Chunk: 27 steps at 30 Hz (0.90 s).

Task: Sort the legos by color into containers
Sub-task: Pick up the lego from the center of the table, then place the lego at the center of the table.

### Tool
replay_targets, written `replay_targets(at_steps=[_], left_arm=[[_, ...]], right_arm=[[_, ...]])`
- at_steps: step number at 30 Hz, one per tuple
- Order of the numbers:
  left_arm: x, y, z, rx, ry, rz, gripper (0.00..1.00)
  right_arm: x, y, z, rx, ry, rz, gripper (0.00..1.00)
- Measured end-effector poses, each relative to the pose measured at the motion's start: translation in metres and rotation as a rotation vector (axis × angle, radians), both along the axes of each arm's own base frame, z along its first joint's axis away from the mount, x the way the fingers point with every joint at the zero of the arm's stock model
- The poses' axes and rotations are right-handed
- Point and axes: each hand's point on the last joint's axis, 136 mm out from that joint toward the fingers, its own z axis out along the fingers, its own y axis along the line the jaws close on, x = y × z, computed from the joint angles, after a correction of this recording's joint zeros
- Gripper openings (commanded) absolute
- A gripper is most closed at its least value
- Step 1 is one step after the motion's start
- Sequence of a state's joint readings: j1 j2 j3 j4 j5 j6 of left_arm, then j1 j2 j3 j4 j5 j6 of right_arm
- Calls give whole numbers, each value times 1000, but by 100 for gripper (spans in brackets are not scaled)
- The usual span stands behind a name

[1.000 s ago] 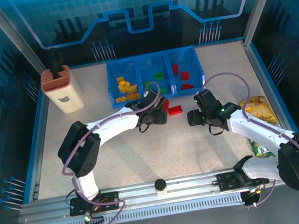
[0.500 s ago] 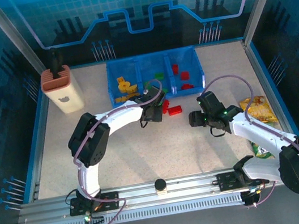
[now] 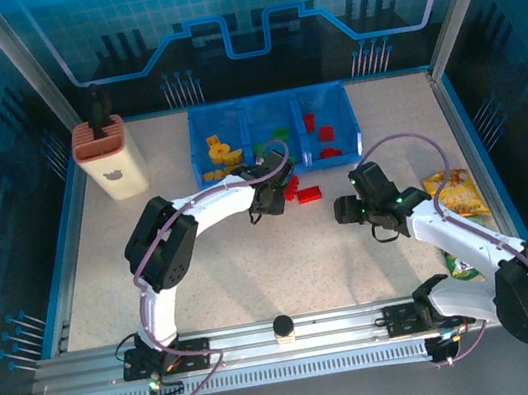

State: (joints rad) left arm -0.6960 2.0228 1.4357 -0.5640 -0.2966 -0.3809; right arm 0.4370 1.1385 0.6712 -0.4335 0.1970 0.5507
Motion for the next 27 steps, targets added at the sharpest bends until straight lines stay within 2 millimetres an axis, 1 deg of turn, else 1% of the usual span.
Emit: replay_targets(at_steps=[4, 9, 12, 17, 24, 27], left_arm=[[-2, 0, 1, 9, -1, -3, 35], [-12, -4, 7, 14, 3, -22, 35], [-16, -5, 21, 0, -13, -30, 35], [-13, -6, 46, -31, -55, -29, 35], [4, -15, 75, -67, -109, -40, 35], [7, -18, 81, -82, -119, -39, 35]], right_arm=[[0, 0, 0, 1, 0, -1, 68], [-1, 0, -1, 2, 1, -4, 67], [-1, 0, 1, 7, -4, -7, 67], [-1, 0, 4, 14, -15, -8, 67], [0, -3, 9, 20, -30, -17, 67], [0, -3, 12, 25, -39, -20, 67]])
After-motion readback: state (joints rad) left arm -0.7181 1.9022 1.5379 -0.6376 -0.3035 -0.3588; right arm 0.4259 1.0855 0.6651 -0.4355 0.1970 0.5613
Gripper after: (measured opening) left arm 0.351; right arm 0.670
